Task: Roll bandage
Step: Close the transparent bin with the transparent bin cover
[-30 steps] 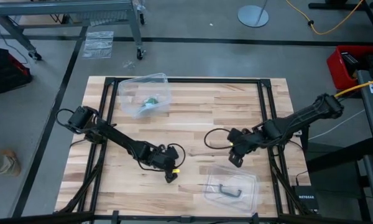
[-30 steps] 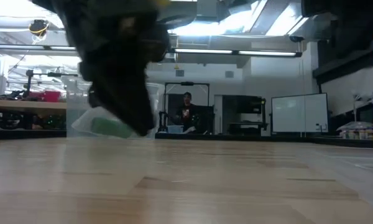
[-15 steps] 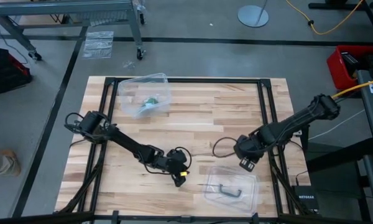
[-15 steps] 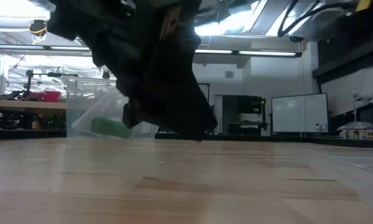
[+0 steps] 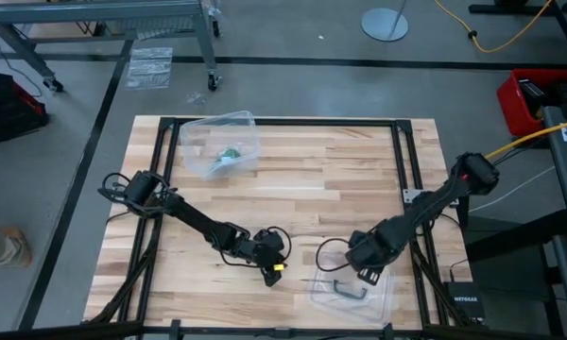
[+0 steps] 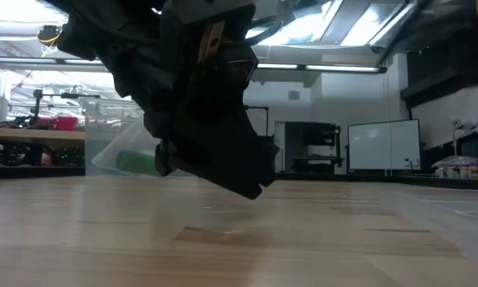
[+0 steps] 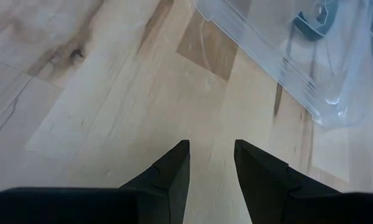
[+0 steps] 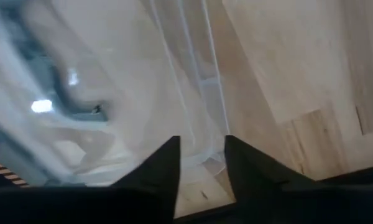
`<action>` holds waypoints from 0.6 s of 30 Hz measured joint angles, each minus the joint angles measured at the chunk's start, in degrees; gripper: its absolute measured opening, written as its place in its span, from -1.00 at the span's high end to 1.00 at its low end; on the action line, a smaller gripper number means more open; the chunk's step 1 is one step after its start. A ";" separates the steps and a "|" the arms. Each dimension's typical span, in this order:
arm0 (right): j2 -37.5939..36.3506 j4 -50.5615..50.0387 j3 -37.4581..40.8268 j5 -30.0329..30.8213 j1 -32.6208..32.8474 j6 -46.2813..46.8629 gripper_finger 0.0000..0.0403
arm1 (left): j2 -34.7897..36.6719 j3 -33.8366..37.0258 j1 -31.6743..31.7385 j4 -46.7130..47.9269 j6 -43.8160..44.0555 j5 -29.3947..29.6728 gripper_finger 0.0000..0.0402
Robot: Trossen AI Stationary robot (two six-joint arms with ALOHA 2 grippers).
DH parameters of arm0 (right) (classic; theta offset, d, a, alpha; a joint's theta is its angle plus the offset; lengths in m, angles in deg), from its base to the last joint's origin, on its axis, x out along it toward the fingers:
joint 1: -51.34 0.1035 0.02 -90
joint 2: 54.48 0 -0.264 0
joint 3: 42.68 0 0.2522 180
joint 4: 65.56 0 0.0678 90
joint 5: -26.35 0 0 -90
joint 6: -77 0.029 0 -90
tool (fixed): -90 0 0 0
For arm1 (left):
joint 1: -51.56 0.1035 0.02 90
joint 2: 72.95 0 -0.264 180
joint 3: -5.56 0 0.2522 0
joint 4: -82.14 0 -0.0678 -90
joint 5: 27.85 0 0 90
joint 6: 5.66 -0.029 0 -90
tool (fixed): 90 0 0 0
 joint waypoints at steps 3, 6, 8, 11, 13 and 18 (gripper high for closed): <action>3.06 0.53 0.00 -1.10 -0.18 -0.15 0.13 | 0.00 0.00 -0.12 0.03 -1.09 0.00 0.40; 5.99 2.69 0.00 -0.25 -0.15 -2.68 -0.02 | 0.00 0.00 -0.37 0.03 -1.15 0.00 0.40; 7.63 4.02 0.00 0.72 -0.17 -4.25 -0.07 | 0.00 0.00 -0.50 0.05 -1.72 -0.07 0.40; 10.03 4.89 -0.02 3.69 -0.17 -4.69 -0.10 | 0.00 0.00 -0.76 0.05 -2.82 -0.05 0.40; 11.12 5.41 -0.02 5.31 -0.17 -4.71 -0.09 | 0.00 0.00 -0.89 0.05 -3.09 -0.07 0.40; 12.86 6.38 -0.24 6.43 -0.17 -5.54 0.00 | 0.00 0.00 -1.07 0.19 -3.28 -0.04 0.40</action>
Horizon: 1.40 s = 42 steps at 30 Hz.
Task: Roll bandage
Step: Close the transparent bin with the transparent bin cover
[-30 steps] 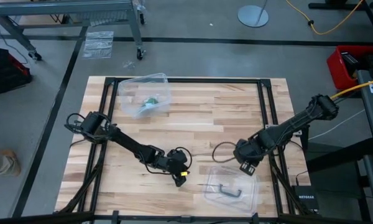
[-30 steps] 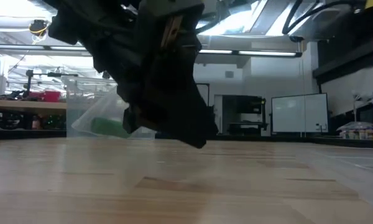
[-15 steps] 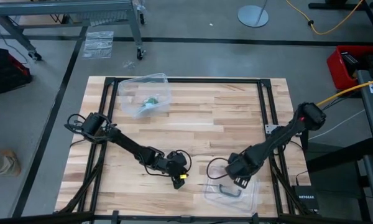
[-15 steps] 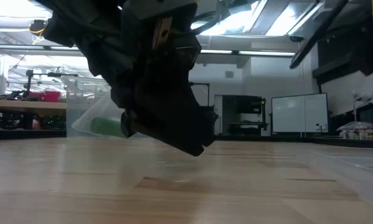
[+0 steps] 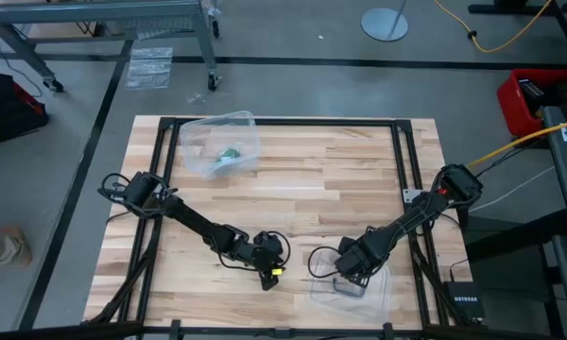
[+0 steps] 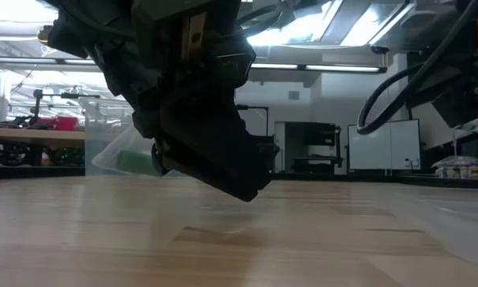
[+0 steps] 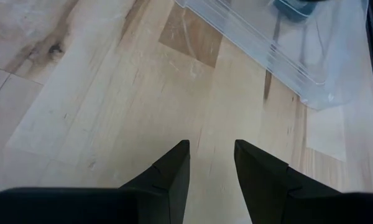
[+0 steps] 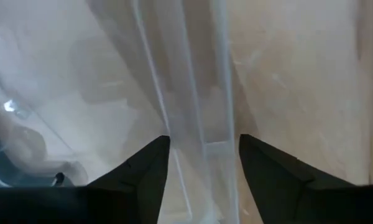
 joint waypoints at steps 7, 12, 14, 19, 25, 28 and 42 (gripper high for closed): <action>0.29 3.89 -0.04 -0.42 -0.04 -3.90 0.31 | 0.00 0.00 -0.04 0.46 -0.99 0.02 0.40; 0.48 3.86 -0.01 -2.73 -0.10 -3.90 0.63 | 0.00 0.00 -0.03 0.71 -2.55 0.02 0.40; 0.44 3.92 0.07 -3.64 -0.12 -3.90 0.75 | 0.00 0.00 -0.04 0.92 -3.41 0.04 0.40; 0.46 3.83 0.07 -4.65 -0.09 -3.90 0.83 | 0.00 0.00 0.00 1.15 -3.56 0.04 0.40; 0.46 3.63 0.09 -4.20 -0.04 -3.56 0.83 | 0.02 0.00 0.00 2.30 -3.51 0.04 0.40; 0.57 1.92 -0.61 -3.00 0.00 -3.15 0.83 | 0.07 0.00 0.00 2.29 -3.50 0.04 0.40; 0.68 -36.99 -14.87 10.21 -0.04 -3.27 0.99 | 0.11 0.00 1.89 3.39 -6.22 0.04 0.40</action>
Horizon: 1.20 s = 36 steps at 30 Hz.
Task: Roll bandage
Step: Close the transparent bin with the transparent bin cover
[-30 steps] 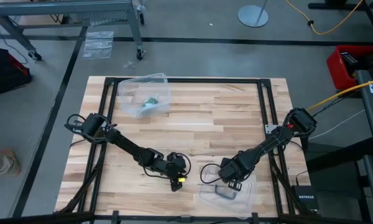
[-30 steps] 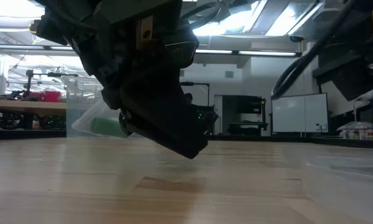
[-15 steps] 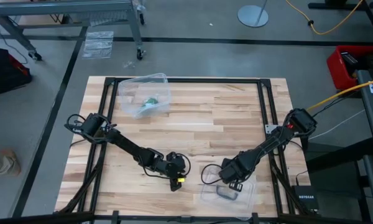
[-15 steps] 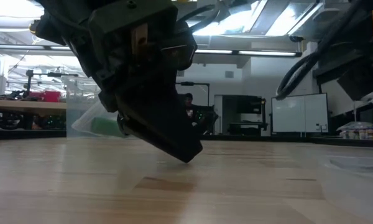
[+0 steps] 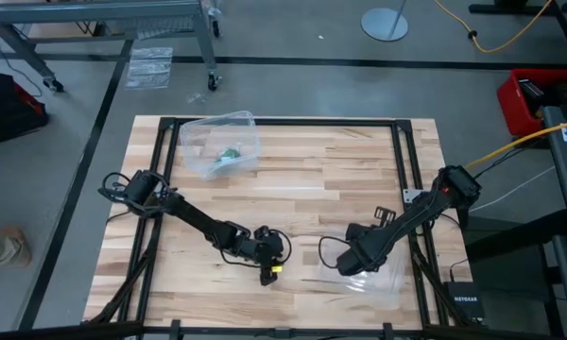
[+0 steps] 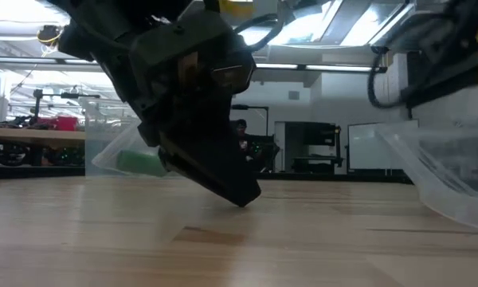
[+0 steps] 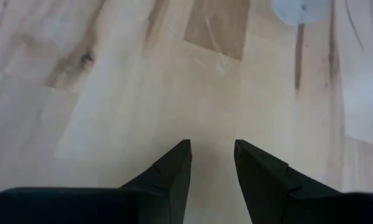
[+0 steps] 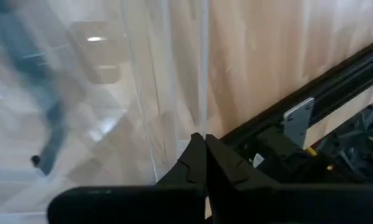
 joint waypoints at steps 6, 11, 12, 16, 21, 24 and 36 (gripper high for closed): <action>-0.05 -3.21 -6.49 3.38 0.00 4.05 0.99 | 0.00 0.00 1.69 0.21 -3.92 -0.02 0.40; -0.07 -3.10 -11.10 3.74 1.15 6.88 0.99 | 0.00 0.00 4.01 0.55 -8.12 0.00 0.40; -0.07 -3.10 -11.69 3.62 1.56 7.50 0.99 | 0.00 0.00 4.53 0.65 -8.87 0.00 0.40; -0.10 -3.14 -13.72 2.90 3.57 9.14 0.99 | 1.17 0.00 6.41 4.03 -12.92 0.10 0.40; -0.11 -3.14 -15.83 2.79 5.48 9.26 1.00 | 1.91 0.00 9.50 6.30 -21.35 0.78 0.40; -0.11 -3.12 -17.20 3.48 6.25 9.26 1.00 | 1.92 0.00 11.80 6.03 -24.15 0.58 0.40; -0.13 -3.11 -23.65 17.82 6.43 8.84 1.00 | 2.12 0.02 17.22 -2.11 -30.88 -19.97 0.63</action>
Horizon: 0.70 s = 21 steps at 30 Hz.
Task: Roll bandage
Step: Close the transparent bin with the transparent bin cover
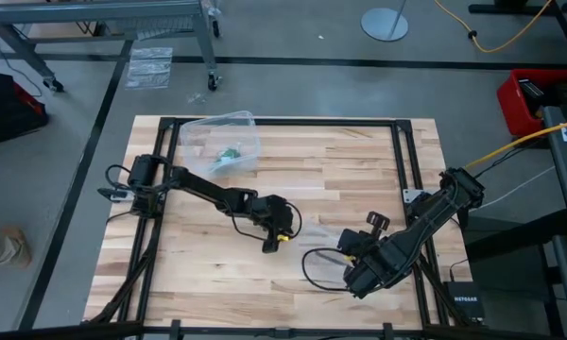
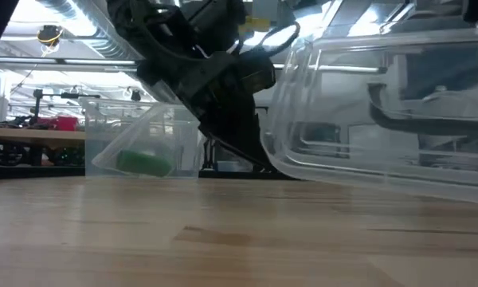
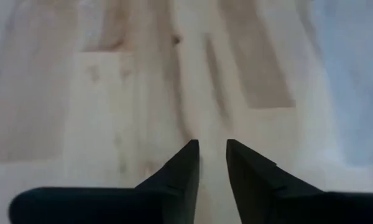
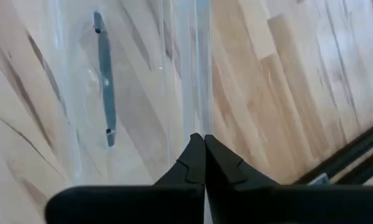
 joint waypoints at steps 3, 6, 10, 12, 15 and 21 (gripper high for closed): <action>-0.02 0.03 -0.38 0.43 0.00 -0.16 1.00 | 0.00 0.00 0.82 -0.24 -1.49 -3.88 0.70; -0.02 0.01 -0.38 0.42 0.00 -1.38 1.00 | 0.00 0.00 2.03 -0.17 -1.65 -7.51 0.75; -0.01 -0.02 -0.38 0.87 0.00 -4.10 1.00 | 0.00 0.00 4.22 -2.00 -1.10 -15.09 0.79; -0.02 0.00 -0.38 2.28 0.02 -5.48 1.00 | 0.02 0.00 5.10 -3.38 -0.68 -18.40 0.81; -0.02 -0.01 -0.38 4.83 0.02 -6.74 1.00 | 0.02 0.00 5.92 -5.49 1.19 -21.97 0.83; -0.02 0.05 -0.38 9.97 0.00 -10.24 1.00 | 0.02 0.00 6.73 -10.82 4.79 -29.14 0.82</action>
